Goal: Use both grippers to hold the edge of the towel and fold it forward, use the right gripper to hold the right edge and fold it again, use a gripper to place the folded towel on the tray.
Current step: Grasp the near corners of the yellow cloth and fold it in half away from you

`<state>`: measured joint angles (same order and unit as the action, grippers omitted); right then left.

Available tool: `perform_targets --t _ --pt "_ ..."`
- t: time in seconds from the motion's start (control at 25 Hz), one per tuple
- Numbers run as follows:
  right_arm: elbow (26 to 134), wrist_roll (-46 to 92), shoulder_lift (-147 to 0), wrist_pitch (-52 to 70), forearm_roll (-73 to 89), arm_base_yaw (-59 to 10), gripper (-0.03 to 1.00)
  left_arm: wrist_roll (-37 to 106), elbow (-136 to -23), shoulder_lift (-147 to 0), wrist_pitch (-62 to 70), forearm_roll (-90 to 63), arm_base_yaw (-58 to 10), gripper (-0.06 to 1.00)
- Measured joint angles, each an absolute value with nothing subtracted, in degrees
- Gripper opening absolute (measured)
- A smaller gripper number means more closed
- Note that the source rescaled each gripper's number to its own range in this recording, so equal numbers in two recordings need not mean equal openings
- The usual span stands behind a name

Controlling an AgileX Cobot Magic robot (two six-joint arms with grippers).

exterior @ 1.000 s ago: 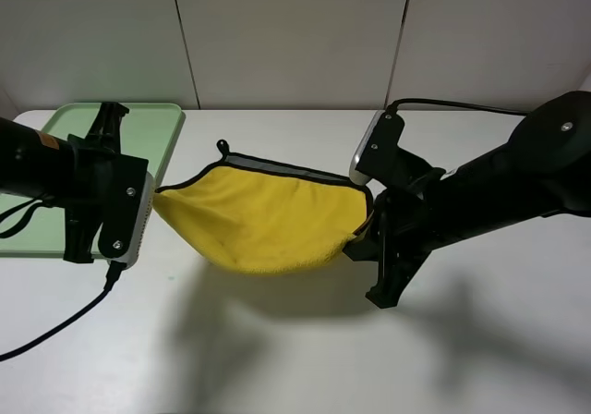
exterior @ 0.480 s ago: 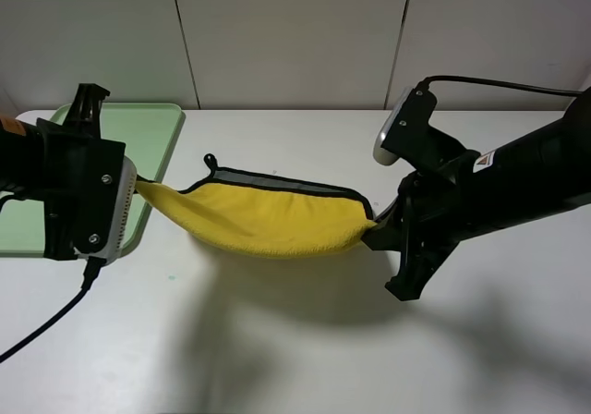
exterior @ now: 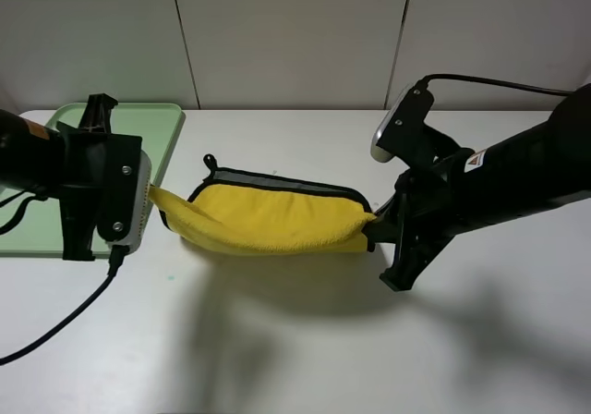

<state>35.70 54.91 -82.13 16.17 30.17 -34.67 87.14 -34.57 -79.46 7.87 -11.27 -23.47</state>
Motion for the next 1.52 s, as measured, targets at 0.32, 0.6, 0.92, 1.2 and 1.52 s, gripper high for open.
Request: perform_targets --t 0.32,0.6,0.92,1.2,1.52 --pt "42.7 54.9 -91.5 15.7 29.9 -33.4 0.00 84.9 -38.0 -86.8 3.1 -11.3 -23.5 0.00" --pt "46.6 54.9 -96.7 15.5 29.8 -28.0 0.00 84.8 -42.0 -95.5 -1.4 -11.3 -23.5 0.00" --pt "48.2 54.9 -97.9 10.8 28.8 -27.3 0.00 84.8 -43.3 -102.7 -9.0 -11.8 -23.5 0.00" --pt "48.2 54.9 -102.3 9.0 28.7 -27.3 0.00 84.8 -43.3 -104.3 -14.9 -17.1 -22.9 0.00" --pt "48.2 54.9 -103.5 5.0 28.7 -27.3 0.00 87.7 -43.5 -104.3 -16.1 -20.5 -21.4 0.00"
